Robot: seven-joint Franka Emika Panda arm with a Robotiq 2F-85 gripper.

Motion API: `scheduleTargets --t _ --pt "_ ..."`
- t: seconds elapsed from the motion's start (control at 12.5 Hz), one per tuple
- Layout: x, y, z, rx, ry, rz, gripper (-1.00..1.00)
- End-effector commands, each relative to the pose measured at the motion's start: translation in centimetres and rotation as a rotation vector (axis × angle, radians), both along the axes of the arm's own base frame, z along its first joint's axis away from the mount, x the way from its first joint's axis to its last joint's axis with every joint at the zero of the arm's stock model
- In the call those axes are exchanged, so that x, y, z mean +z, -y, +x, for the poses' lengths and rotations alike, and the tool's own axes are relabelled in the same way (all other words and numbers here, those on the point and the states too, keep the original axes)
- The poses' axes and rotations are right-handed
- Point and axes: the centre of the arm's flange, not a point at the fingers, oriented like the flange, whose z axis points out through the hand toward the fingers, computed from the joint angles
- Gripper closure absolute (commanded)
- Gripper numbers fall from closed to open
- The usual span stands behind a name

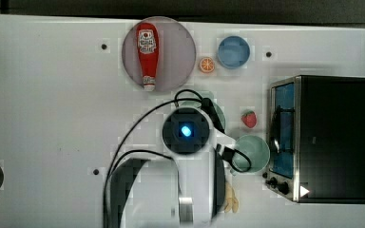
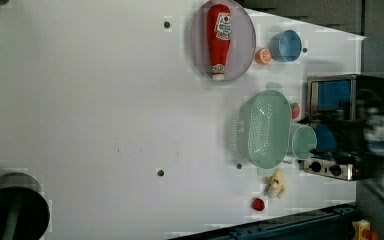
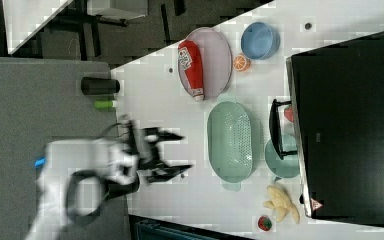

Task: Drag strainer left to right.

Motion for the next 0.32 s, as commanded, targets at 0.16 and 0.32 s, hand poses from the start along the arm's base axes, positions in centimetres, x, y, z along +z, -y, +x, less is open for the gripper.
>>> scheduleTargets --t 0.16,0.32 --pt "13.0 1.6 -3.2 0.302 0.079 0.036 -1.00" --pt "17.2 1.6 -4.4 0.296 0.042 0.048 -1.00"
